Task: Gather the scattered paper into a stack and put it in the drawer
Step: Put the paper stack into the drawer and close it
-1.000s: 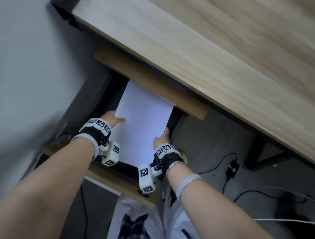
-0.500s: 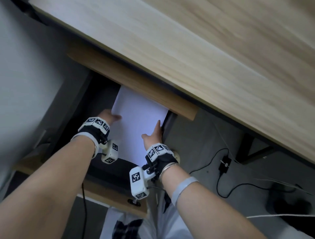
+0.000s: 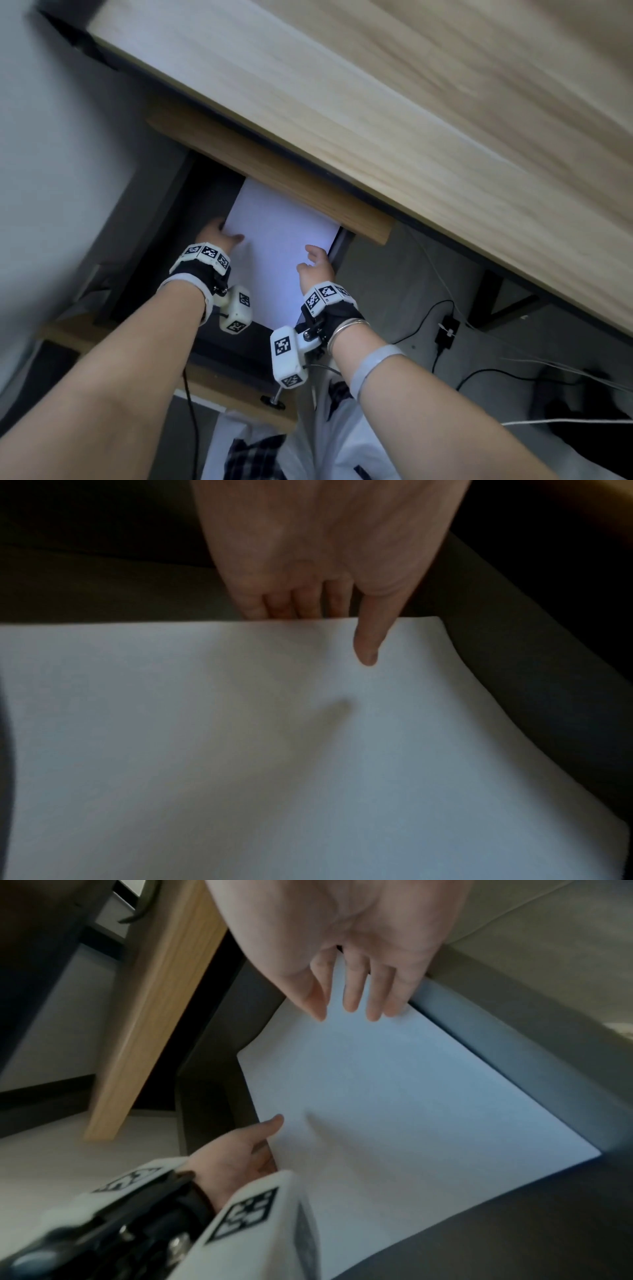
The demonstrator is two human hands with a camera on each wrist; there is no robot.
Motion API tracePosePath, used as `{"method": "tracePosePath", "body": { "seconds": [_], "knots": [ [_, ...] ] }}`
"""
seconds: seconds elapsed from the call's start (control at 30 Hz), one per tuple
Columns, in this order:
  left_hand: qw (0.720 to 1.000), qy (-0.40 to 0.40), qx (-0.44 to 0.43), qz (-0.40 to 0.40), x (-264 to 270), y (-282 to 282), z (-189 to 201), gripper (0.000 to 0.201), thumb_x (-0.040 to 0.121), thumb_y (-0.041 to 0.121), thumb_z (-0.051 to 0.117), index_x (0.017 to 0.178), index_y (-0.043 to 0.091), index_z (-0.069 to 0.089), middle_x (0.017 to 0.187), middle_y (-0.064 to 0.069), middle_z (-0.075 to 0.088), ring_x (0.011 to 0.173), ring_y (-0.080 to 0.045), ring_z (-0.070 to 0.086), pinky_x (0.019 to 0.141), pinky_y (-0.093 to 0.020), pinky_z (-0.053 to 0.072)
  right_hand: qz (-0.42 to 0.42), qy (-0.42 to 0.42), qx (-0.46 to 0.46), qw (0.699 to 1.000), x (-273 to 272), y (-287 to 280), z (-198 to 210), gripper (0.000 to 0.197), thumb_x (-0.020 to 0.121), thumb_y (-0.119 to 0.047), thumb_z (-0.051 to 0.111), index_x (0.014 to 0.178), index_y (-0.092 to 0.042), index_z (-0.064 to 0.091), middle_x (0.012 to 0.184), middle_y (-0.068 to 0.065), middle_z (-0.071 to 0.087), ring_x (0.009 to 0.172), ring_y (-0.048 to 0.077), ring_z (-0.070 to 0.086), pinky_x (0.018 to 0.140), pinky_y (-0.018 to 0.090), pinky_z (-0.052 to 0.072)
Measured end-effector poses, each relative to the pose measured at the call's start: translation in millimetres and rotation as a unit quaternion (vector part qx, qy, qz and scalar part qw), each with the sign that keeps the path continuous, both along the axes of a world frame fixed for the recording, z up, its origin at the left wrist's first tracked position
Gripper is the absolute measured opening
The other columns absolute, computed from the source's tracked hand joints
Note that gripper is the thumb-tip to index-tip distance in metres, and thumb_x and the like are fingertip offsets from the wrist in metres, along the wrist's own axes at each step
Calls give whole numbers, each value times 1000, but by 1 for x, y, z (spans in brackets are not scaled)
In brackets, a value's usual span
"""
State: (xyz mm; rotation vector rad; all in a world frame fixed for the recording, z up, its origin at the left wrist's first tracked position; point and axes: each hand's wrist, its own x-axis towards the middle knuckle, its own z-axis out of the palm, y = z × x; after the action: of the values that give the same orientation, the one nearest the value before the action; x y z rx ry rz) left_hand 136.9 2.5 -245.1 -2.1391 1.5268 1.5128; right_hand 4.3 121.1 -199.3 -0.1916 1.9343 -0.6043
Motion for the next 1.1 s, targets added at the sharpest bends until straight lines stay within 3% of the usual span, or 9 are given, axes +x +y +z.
{"method": "tracePosePath", "body": {
  "seconds": [0.1, 0.23, 0.33, 0.47, 0.63, 0.83, 0.93, 1.03, 1.1],
  "knots": [
    [1000, 11, 7, 8, 7, 8, 14, 57, 86, 15, 60, 140, 6, 40, 143, -14, 47, 130, -31, 47, 106, -34, 35, 8, 15, -15, 1000, -5, -3, 10, 38, 93, -1, 42, 128, -12, 50, 135, 9, 53, 116, 21, 55, 84, 21, 37],
    [999, 32, 19, 37, 20, 20, 38, 53, 88, 13, 58, 139, 6, 43, 143, -15, 47, 130, -30, 47, 107, -34, 34, 26, 31, -42, 998, -10, -8, 35, 33, 93, 1, 39, 119, -7, 57, 112, 9, 61, 73, 13, 54, 71, 21, 40],
    [997, 52, 15, 62, 33, 34, 64, 44, 89, 9, 56, 133, 2, 51, 138, -16, 52, 127, -30, 50, 107, -34, 35, 46, 31, -64, 996, -13, -15, 64, 29, 94, 1, 41, 113, -5, 61, 96, 4, 59, 83, 19, 54, 75, 24, 40],
    [992, 69, 4, 110, 60, 56, 89, 38, 88, 6, 58, 125, -1, 56, 130, -20, 58, 121, -33, 55, 108, -38, 39, 90, 64, -103, 989, -17, -28, 107, 32, 92, 2, 36, 101, -12, 64, 73, -6, 60, 62, 8, 53, 51, 9, 42],
    [984, 45, 15, 173, 93, 85, 109, 33, 86, 3, 60, 118, -2, 61, 121, -27, 62, 117, -41, 56, 102, -43, 42, 126, 88, -160, 975, -25, -51, 164, 29, 92, 0, 40, 87, -17, 63, 68, -8, 60, 58, 7, 54, 63, 18, 46],
    [982, -56, 56, 171, 113, 119, 121, 24, 91, 9, 54, 108, -5, 63, 126, -22, 60, 117, -37, 56, 98, -39, 43, 166, 265, -150, 938, -84, -69, 194, 32, 91, -4, 42, 104, -17, 68, 100, -4, 64, 87, 16, 60, 72, 16, 47],
    [977, -167, 129, -36, 110, 138, 140, 35, 97, 25, 42, 130, 14, 47, 149, -9, 38, 131, -24, 45, 99, -29, 39, 168, 354, -67, 918, -120, -62, 178, 31, 90, -12, 45, 113, -24, 63, 129, 5, 55, 118, 27, 51, 101, 31, 40],
    [955, -203, 153, -155, 106, 153, 146, 63, 92, 25, 50, 148, 18, 21, 150, -11, 34, 132, -25, 44, 103, -31, 40, 98, 439, -11, 893, -135, -47, 162, 39, 88, -16, 46, 122, -34, 55, 141, -1, 41, 130, 26, 36, 110, 37, 25],
    [966, -186, 171, -56, 115, 154, 116, 60, 91, 21, 52, 145, 8, 29, 145, -18, 42, 128, -31, 49, 102, -36, 44, 87, 480, -24, 873, -136, -44, 153, 44, 88, -21, 45, 127, -39, 51, 147, -6, 36, 136, 22, 31, 113, 39, 18]
  ]
}}
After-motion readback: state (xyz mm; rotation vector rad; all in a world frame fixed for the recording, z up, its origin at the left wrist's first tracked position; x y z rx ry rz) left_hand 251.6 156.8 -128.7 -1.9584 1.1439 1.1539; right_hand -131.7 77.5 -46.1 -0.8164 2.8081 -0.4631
